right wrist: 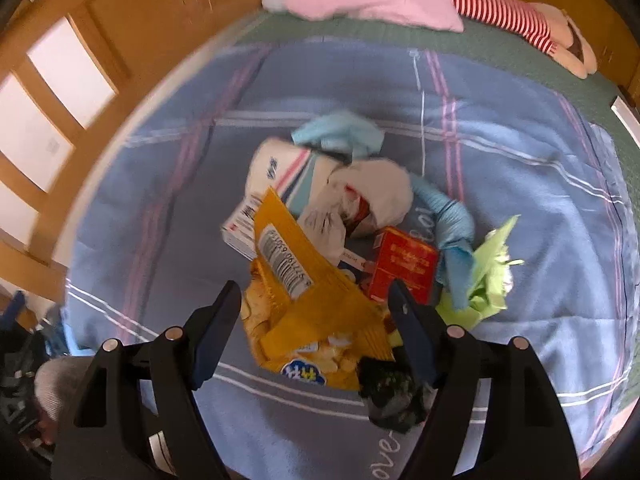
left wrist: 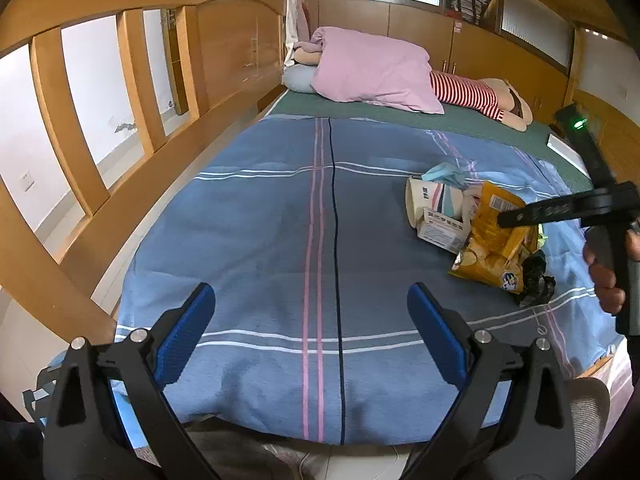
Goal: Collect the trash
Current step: 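Grasp the yellow snack bag on the sheet with the right gripper, then grasp the dark green bag with the left gripper while the right gripper holds the yellow bag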
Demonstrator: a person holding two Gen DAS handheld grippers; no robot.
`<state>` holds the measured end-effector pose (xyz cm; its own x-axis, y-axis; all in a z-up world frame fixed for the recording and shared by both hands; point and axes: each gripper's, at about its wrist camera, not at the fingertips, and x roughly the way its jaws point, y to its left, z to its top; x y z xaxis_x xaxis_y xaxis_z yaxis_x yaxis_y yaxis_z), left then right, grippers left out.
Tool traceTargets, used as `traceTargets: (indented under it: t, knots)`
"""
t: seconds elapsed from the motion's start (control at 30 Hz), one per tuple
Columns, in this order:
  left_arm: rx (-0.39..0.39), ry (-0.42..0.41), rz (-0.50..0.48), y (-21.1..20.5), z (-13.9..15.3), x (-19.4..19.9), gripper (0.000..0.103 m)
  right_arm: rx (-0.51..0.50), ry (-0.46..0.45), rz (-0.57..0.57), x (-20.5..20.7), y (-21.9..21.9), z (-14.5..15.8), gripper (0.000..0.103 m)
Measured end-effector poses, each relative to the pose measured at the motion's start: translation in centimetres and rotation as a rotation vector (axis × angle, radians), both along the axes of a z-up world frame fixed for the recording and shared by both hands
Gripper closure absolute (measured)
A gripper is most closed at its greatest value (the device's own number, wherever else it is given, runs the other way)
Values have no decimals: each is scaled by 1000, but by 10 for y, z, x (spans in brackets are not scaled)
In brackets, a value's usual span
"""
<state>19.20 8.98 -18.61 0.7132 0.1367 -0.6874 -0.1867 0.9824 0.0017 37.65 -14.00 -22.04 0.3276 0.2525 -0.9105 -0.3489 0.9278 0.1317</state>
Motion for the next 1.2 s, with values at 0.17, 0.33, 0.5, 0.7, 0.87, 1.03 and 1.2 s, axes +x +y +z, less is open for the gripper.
traceTargets:
  t: [0.17,0.33,0.5,0.7,0.87,1.03,1.2]
  knots:
    - [-4,6,10,3,-1,1,7,-3,42,-64,1,-2,-11,72]
    - [-6,16,-14,-5,-5,4,7,99,3,-94,-14,-20,17,78]
    - [5,23,-89,-35,-10,7,7,212,-97,-163,-41,-62,67,78]
    - [1,32,-220,-86,-15,17,7,272,-178,-306,-86,-142,98,78]
    - [-50,47,-355,-151,-27,37,7,287,-141,-441,-124,-207,81,78]
    - [-56,76,-416,-212,-46,64,7,293,-118,-534,-158,-249,66,78]
    - [-49,134,-428,-253,-74,91,7,316,-114,-580,-178,-280,58,78]
